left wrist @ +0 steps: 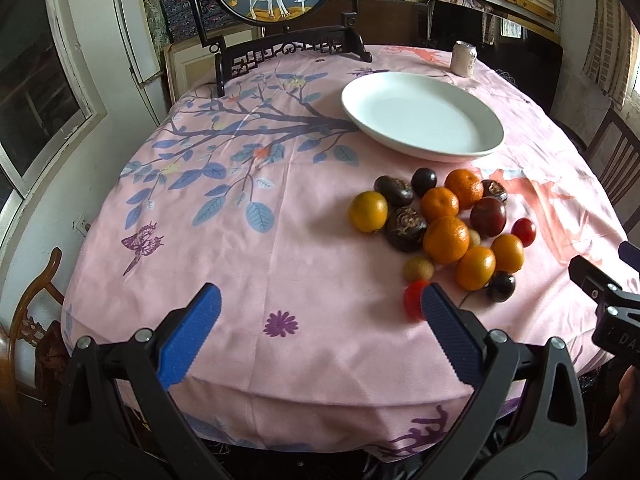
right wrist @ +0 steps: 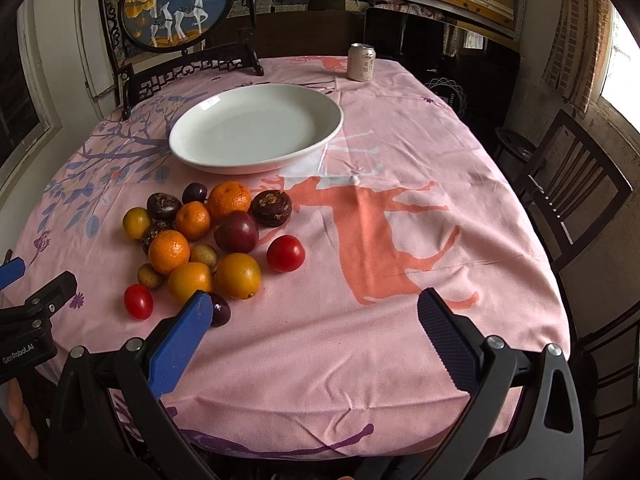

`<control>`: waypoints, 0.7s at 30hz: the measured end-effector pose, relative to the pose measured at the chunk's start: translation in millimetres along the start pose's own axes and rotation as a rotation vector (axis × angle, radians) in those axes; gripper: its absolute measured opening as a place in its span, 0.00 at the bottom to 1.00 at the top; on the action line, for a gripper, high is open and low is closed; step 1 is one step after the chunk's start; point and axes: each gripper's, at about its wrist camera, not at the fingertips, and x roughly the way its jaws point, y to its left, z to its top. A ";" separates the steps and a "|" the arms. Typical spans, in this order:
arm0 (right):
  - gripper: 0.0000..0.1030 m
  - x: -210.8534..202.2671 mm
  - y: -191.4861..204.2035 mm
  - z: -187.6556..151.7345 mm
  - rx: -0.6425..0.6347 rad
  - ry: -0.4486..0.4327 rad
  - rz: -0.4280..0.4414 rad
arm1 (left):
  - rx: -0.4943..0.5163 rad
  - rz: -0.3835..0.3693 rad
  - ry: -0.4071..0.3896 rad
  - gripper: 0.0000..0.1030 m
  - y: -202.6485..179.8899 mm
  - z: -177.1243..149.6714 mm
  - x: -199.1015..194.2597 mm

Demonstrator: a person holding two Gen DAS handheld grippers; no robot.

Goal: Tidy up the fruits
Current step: 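Grasp a dark red cherry with the right tool while the left tool grasps a red cherry tomato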

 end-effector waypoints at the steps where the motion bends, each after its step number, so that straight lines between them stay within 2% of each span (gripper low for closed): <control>1: 0.99 3.9 2.3 -3.4 -0.012 0.015 0.028 | 0.000 0.010 0.016 0.98 4.7 -4.2 4.3; 3: 0.98 11.4 9.5 -11.4 -0.041 0.041 0.136 | -0.012 0.006 0.053 0.98 11.1 -12.4 11.7; 4: 0.91 13.6 13.5 -14.9 -0.050 0.044 0.185 | -0.016 -0.001 0.069 0.98 12.6 -15.1 15.0; 5: 0.76 17.2 19.5 -17.7 -0.063 0.053 0.223 | -0.017 -0.008 0.085 0.98 13.4 -17.8 18.6; 8: 0.51 30.4 36.7 -22.3 -0.110 0.104 0.284 | -0.024 -0.031 0.112 0.98 13.6 -21.3 25.7; 10: 0.42 38.4 43.8 -22.7 -0.123 0.114 0.293 | -0.024 -0.042 0.118 0.98 11.7 -21.6 27.5; 13: 0.37 50.6 48.9 -19.0 -0.120 0.119 0.304 | -0.023 -0.053 0.120 0.98 10.0 -21.2 28.6; 15: 0.30 58.0 49.1 -16.5 -0.117 0.112 0.298 | -0.022 -0.064 0.121 0.98 8.2 -20.4 29.2; 21: 0.29 51.8 40.2 -17.1 -0.111 0.087 0.285 | -0.007 -0.121 0.113 0.98 -6.4 -14.0 33.2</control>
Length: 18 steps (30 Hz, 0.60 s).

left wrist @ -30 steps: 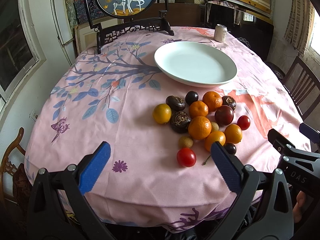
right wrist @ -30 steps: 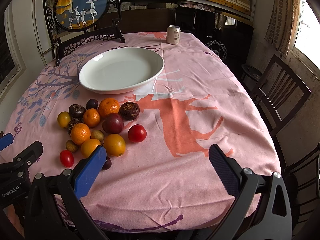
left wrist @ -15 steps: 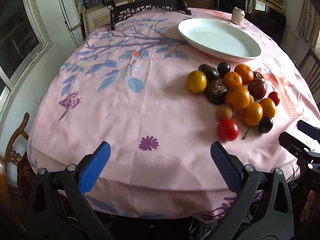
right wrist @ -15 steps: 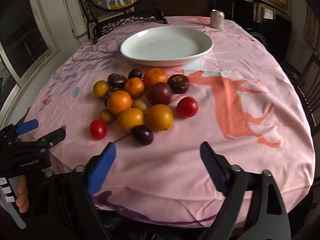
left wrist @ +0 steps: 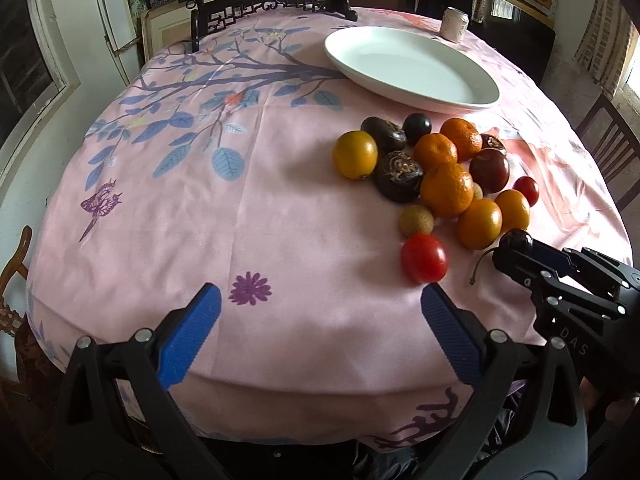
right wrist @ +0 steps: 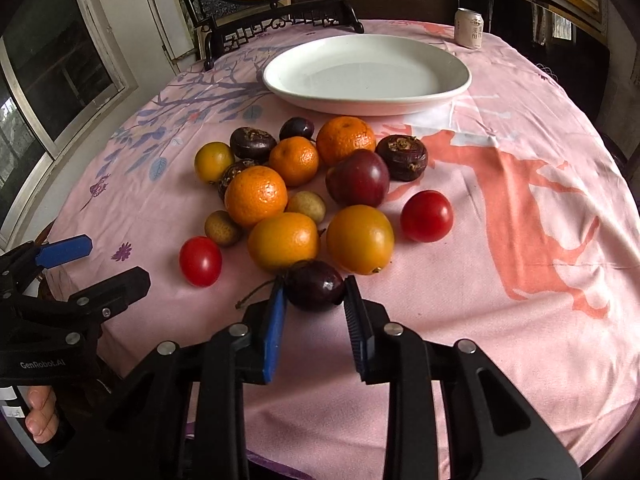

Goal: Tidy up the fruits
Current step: 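Grasp a dark red cherry with the right tool while the left tool grasps a red cherry tomato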

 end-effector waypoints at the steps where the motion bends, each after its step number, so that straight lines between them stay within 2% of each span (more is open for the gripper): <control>1: 0.29 -2.4 -2.3 -1.4 0.004 -0.002 -0.005 | 0.008 -0.010 0.003 0.98 -5.1 1.1 2.1; 6: 0.29 -16.4 -19.7 -7.8 0.027 -0.027 -0.052 | 0.033 -0.058 0.019 0.97 -27.1 7.2 14.3; 8: 0.29 -19.5 -27.4 -9.6 0.039 -0.032 -0.062 | 0.026 -0.078 0.030 0.92 -32.3 9.9 21.1; 11: 0.29 -21.4 -35.1 -12.2 0.052 -0.037 -0.053 | 0.010 -0.093 0.064 0.72 -37.1 14.0 34.6; 13: 0.29 -21.1 -38.6 -12.8 0.056 -0.037 -0.043 | 0.012 -0.059 0.047 0.59 -39.1 15.3 37.0; 14: 0.29 -20.8 -40.2 -12.8 0.058 -0.035 -0.037 | 0.013 -0.070 0.046 0.53 -39.9 16.0 36.7; 15: 0.29 -20.6 -41.0 -12.3 0.060 -0.035 -0.033 | 0.010 -0.092 0.044 0.39 -39.9 16.7 35.3; 16: 0.29 -20.8 -41.8 -11.5 0.062 -0.036 -0.030 | 0.005 -0.117 0.043 0.30 -40.3 16.8 33.5; 18: 0.29 -22.2 -43.1 -8.9 0.062 -0.037 -0.020 | 0.013 -0.098 0.030 0.30 -41.0 16.7 30.7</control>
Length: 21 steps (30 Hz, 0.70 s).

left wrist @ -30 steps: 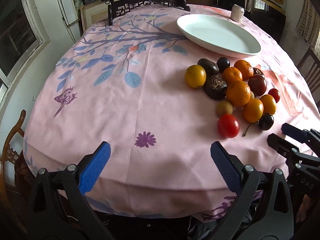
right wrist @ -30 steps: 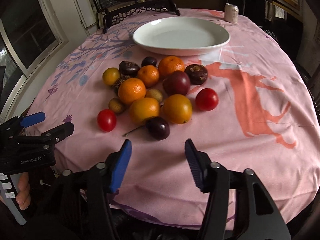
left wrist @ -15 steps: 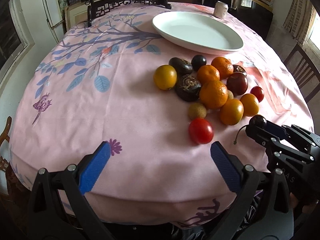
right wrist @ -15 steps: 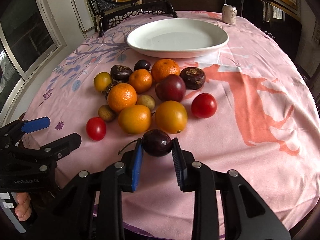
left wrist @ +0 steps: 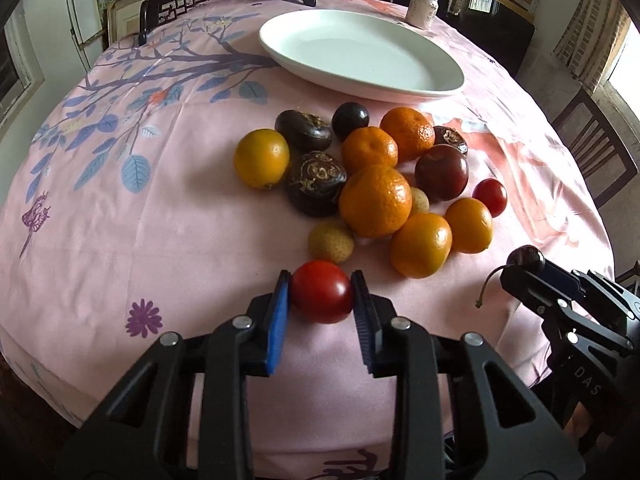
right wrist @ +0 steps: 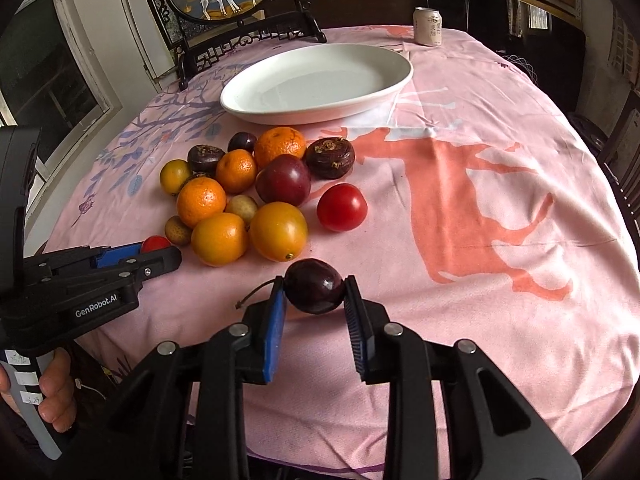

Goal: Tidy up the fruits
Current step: 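Grasp a dark red cherry with the right tool while the left tool grasps a red cherry tomato, then carry the cherry and tomato over the white plate and open both tools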

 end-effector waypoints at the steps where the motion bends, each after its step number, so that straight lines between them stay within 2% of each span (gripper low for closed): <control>1: 0.29 -1.0 0.0 2.1 0.001 -0.003 0.002 | 0.005 0.006 -0.004 0.30 0.1 0.3 -1.5; 7: 0.29 -6.8 -0.6 19.6 -0.002 -0.025 0.002 | 0.009 -0.033 -0.059 0.30 7.8 9.6 -26.0; 10: 0.29 -4.2 -0.7 42.9 -0.027 -0.016 0.029 | 0.007 -0.046 -0.067 0.30 14.0 34.9 -36.0; 12: 0.29 -2.0 -2.4 68.4 -0.054 -0.019 0.052 | 0.009 -0.071 -0.081 0.30 17.3 65.3 -42.7; 15: 0.29 6.8 -7.0 118.0 -0.077 -0.027 0.078 | 0.004 -0.047 -0.113 0.30 19.7 125.3 -41.4; 18: 0.29 28.9 -13.3 172.1 -0.099 -0.036 0.060 | -0.016 -0.053 -0.083 0.30 17.6 188.3 -14.1; 21: 0.29 72.0 -25.2 216.6 -0.091 0.029 0.050 | -0.046 -0.013 -0.048 0.30 14.0 238.0 30.8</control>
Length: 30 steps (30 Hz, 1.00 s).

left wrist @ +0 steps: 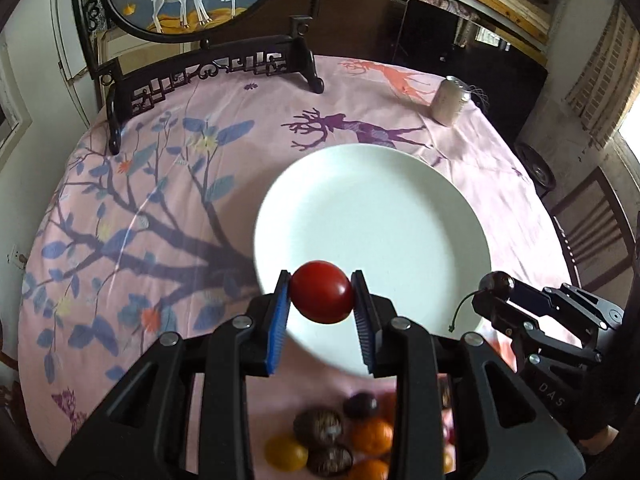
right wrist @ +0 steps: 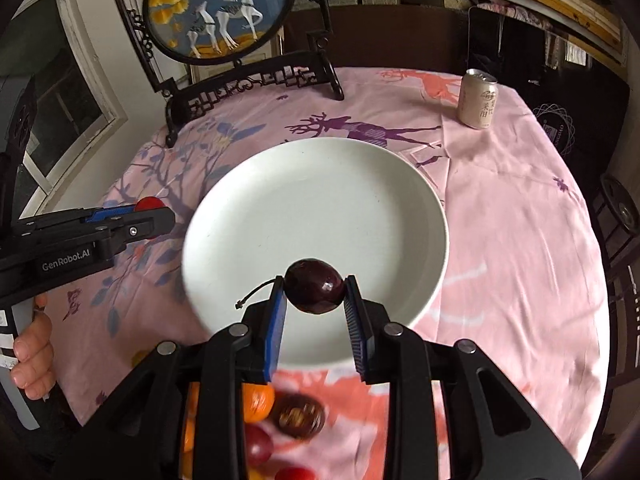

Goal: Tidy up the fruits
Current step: 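Carry the cherry and tomato over the white plate and open both tools, then grasp a yellow-orange fruit with the right tool while the left tool grasps a mandarin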

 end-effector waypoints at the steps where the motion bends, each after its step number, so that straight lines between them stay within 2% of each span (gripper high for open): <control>1: 0.29 15.6 -7.5 11.4 0.014 0.029 0.005 | -0.014 -0.001 0.026 0.30 0.4 11.2 18.4; 3: 0.29 46.1 -20.1 27.6 0.044 0.082 0.016 | -0.050 -0.006 0.081 0.30 0.7 25.5 50.8; 5: 0.29 68.9 -28.3 37.1 0.052 0.118 0.006 | -0.048 -0.012 0.104 0.30 -4.0 31.8 70.8; 12: 0.29 99.5 -29.5 49.3 -0.009 0.132 -0.060 | -0.004 -0.002 0.098 0.30 -18.3 40.9 95.4; 14: 0.43 102.9 -27.9 49.1 -0.032 0.136 -0.084 | 0.005 0.003 0.098 0.31 -21.8 42.6 99.2; 17: 0.44 96.5 -26.0 46.7 -0.047 0.136 -0.116 | 0.013 0.001 0.087 0.46 -27.3 44.8 97.8; 18: 0.44 89.4 -25.4 44.7 -0.051 0.133 -0.128 | 0.018 0.000 0.080 0.54 -28.8 44.8 94.3; 19: 0.45 79.6 -24.1 42.3 -0.056 0.123 -0.140 | 0.025 -0.001 0.070 0.56 -29.7 44.0 88.2; 21: 0.56 51.4 -21.9 31.5 -0.063 0.098 -0.155 | 0.040 -0.008 0.041 0.56 -29.2 38.2 68.1; 24: 0.57 1.1 -16.6 2.7 -0.053 0.043 -0.137 | 0.047 -0.021 -0.031 0.64 -20.8 16.7 22.6; 27: 0.57 -38.7 -5.0 -40.1 -0.038 0.007 -0.111 | 0.056 0.003 -0.105 0.65 -10.6 -24.7 -24.2; 30: 0.65 -56.8 5.9 -86.9 0.007 -0.011 -0.125 | 0.038 0.042 -0.176 0.75 1.7 -81.1 -59.3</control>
